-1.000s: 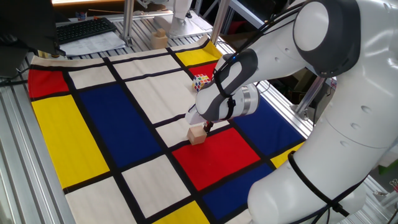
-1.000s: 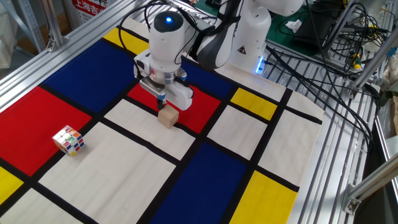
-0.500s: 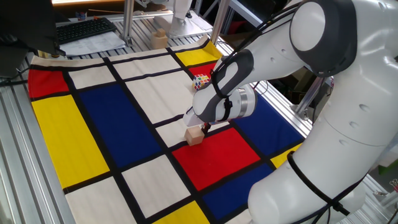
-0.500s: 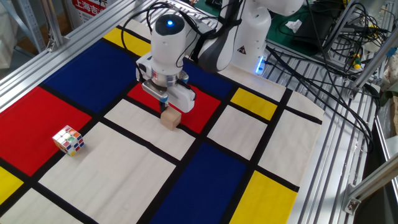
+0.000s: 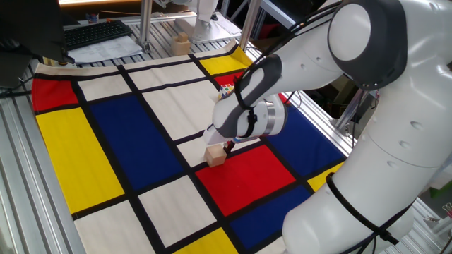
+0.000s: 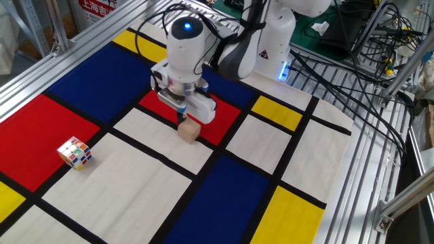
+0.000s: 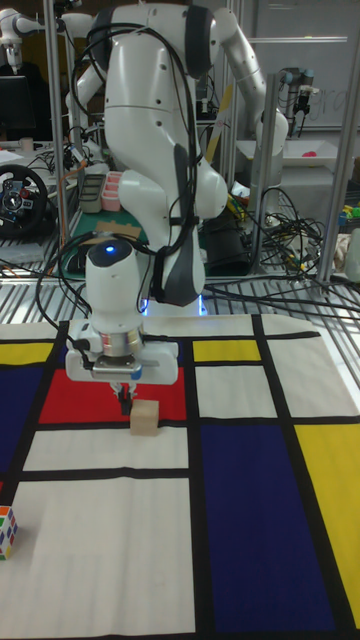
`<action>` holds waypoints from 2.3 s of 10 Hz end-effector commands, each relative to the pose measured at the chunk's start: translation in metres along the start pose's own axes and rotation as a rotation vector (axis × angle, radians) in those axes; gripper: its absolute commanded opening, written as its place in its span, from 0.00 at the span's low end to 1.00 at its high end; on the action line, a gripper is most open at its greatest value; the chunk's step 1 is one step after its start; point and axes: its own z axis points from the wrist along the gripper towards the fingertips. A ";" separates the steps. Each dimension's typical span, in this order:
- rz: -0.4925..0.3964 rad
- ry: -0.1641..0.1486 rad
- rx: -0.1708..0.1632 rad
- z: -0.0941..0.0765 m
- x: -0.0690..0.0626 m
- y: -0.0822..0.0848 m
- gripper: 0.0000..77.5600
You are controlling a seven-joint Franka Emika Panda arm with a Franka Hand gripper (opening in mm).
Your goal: Use the gripper to push the small block from left to right
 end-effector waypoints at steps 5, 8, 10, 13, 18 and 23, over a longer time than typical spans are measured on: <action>-0.027 0.000 -0.004 0.000 -0.002 0.005 0.00; -0.056 0.026 0.087 -0.001 -0.003 0.005 0.00; -0.131 0.054 0.071 -0.001 -0.003 0.005 0.00; -0.195 0.027 0.066 -0.001 -0.003 0.005 0.00; -0.145 0.017 0.040 0.000 -0.002 0.016 0.00; -0.092 0.007 0.034 0.000 0.005 0.051 0.00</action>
